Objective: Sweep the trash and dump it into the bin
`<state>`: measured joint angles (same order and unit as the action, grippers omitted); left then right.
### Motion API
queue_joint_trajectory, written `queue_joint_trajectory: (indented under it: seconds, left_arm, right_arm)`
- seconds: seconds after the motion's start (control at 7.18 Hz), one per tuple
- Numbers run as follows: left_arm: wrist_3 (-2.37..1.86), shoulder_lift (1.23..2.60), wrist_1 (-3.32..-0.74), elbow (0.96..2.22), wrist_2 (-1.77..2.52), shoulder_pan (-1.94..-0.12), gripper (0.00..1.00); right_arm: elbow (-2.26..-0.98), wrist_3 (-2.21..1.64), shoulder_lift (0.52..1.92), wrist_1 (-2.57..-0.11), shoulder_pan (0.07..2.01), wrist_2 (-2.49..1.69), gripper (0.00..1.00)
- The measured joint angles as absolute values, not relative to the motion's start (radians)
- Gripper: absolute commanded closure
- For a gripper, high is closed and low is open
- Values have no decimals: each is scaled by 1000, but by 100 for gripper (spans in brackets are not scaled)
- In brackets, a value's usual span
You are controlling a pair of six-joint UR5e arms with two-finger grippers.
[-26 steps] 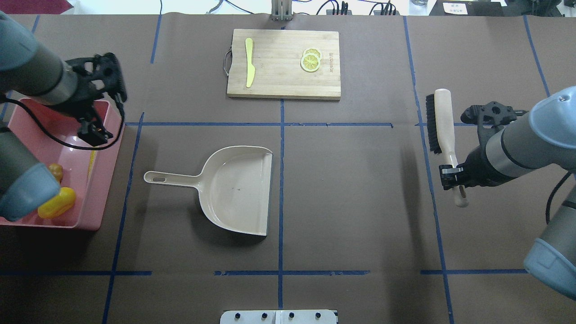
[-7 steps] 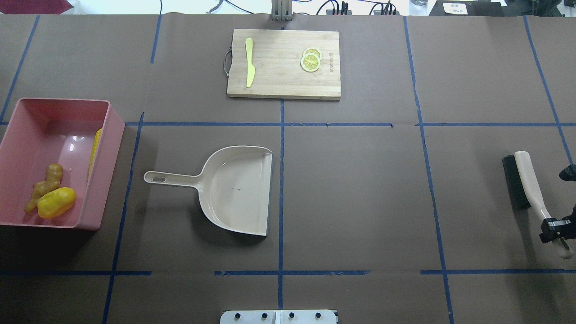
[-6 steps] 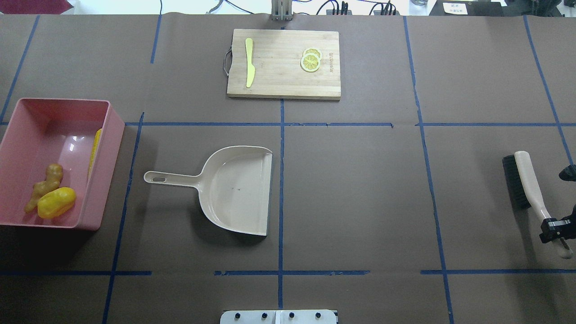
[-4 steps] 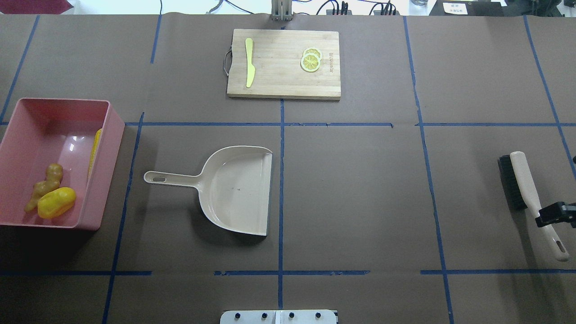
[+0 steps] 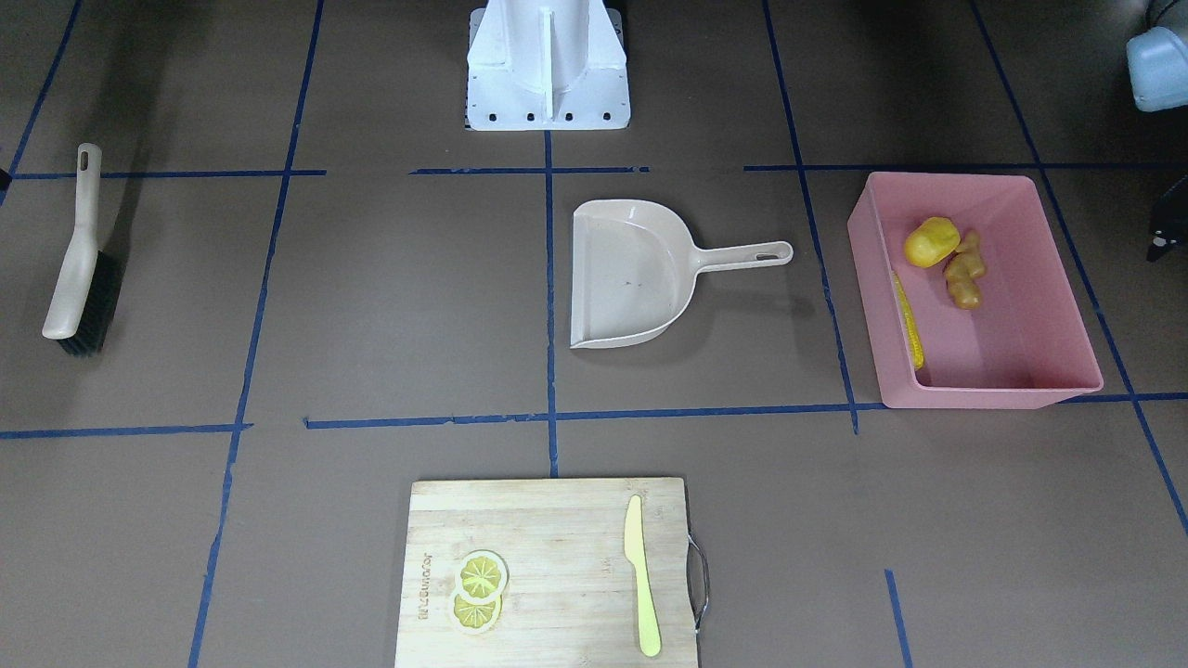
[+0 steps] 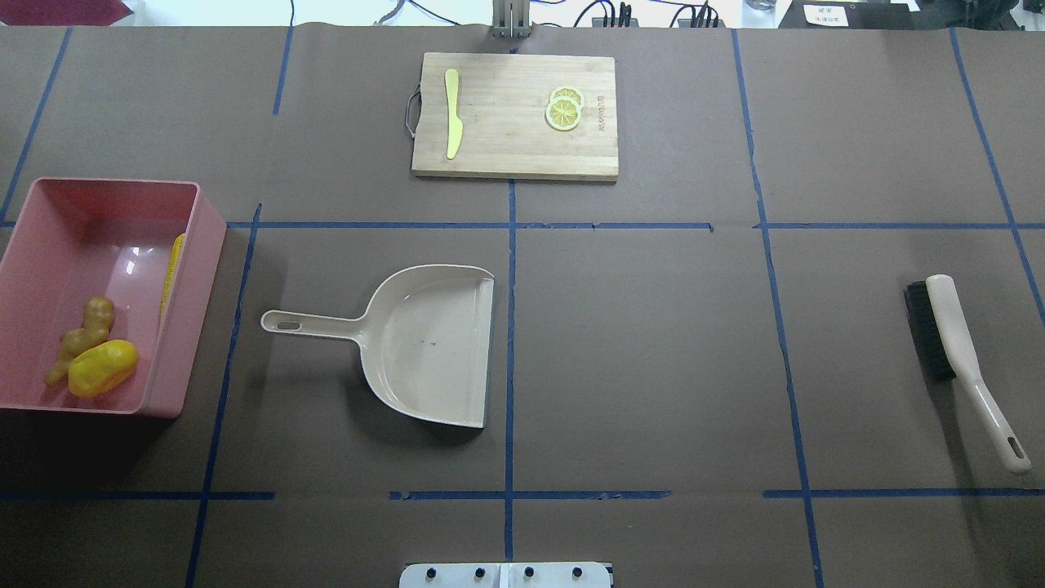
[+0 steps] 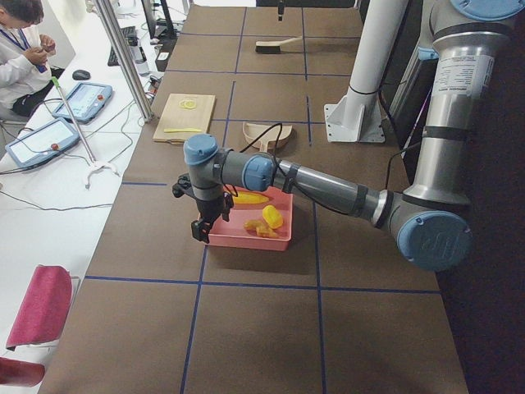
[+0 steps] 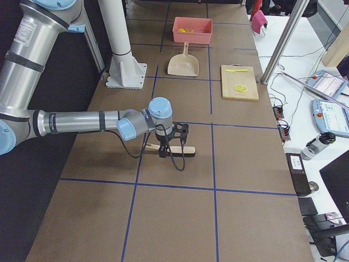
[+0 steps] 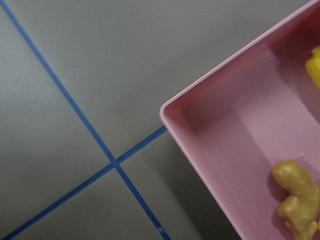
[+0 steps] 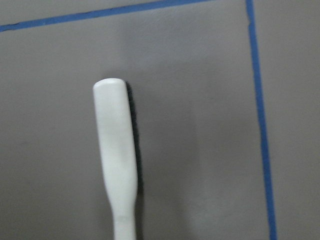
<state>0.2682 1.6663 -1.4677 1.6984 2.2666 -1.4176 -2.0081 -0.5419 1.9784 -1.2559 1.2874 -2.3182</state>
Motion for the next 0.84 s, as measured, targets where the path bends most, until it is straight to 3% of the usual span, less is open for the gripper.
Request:
queue_joint_trajectory:
  seconds: [0.42,0.84]
  left_arm:
    - [193,1673,-1468,1568,2358,-1533,0]
    - [93,1616,-1446,1674,2358,-1559,0]
  right_arm:
    - [-1996,-104,1856,-1649,1491,-2318,0]
    - [-1917,-20,1717,-1765,1522,-2310,0]
